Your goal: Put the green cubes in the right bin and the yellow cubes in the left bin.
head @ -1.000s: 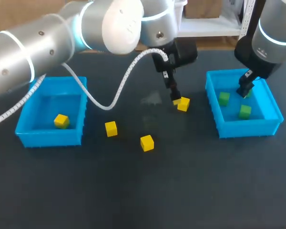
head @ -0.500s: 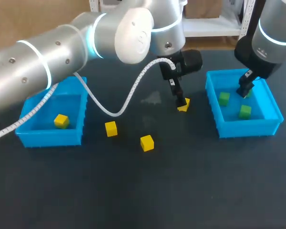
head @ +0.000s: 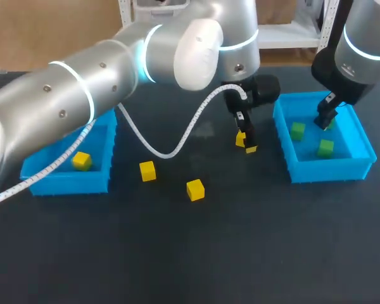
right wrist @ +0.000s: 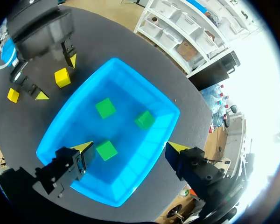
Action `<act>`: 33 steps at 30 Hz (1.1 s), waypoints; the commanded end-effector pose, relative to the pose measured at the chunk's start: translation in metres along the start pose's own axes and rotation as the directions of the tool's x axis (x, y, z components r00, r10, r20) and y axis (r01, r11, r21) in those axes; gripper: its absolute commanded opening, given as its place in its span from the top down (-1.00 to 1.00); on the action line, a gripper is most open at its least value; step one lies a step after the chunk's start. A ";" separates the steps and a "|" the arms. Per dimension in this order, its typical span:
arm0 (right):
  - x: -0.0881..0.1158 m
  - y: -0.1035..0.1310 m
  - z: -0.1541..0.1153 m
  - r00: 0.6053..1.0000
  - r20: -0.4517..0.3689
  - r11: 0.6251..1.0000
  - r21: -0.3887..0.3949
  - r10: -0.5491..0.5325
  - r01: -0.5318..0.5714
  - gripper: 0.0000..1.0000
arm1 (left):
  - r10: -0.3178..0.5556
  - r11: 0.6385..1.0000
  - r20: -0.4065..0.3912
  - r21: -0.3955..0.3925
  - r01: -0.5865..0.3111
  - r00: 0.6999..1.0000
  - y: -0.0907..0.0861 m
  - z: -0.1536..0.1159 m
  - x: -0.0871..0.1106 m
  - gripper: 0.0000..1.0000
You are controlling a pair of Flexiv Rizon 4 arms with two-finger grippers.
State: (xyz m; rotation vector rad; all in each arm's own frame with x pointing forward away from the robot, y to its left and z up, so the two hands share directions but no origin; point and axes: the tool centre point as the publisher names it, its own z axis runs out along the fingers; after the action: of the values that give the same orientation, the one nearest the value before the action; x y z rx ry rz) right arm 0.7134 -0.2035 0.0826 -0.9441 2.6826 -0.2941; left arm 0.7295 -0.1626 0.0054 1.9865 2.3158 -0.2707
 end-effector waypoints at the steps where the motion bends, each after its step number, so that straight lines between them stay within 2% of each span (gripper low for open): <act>1: 0.001 0.000 0.000 1.000 0.003 1.000 0.002 0.001 -0.001 -1.00 | -0.001 1.000 -0.009 0.006 0.001 1.000 0.003 0.002 -0.002 -0.11; 2: 0.001 0.000 0.000 1.000 0.003 1.000 0.002 0.001 -0.001 -1.00 | -0.003 1.000 -0.007 0.005 0.003 1.000 0.002 0.002 -0.001 0.59; 3: 0.001 0.000 0.000 1.000 0.003 1.000 0.002 0.001 -0.001 -1.00 | -0.003 1.000 -0.010 0.002 0.003 1.000 0.002 0.002 -0.001 1.00; 20: 0.001 0.000 0.000 1.000 0.003 1.000 0.002 0.001 -0.001 -1.00 | -0.032 0.999 -0.020 -0.012 0.032 0.999 -0.004 0.000 0.019 1.00; 27: 0.001 0.000 0.000 1.000 0.003 1.000 0.002 0.001 -0.001 -1.00 | -0.083 0.995 0.044 -0.055 0.086 0.996 0.006 -0.031 0.028 1.00; 33: 0.001 0.000 0.000 1.000 0.003 1.000 0.002 0.001 -0.001 -1.00 | -0.097 0.990 0.036 -0.102 0.100 0.995 0.009 -0.067 0.046 1.00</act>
State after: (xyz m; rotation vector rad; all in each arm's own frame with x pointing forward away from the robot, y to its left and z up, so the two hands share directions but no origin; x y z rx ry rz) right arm 0.7134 -0.2035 0.0826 -0.9441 2.6826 -0.2941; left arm 0.7513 -0.1224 0.0450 1.8371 2.3887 -0.1984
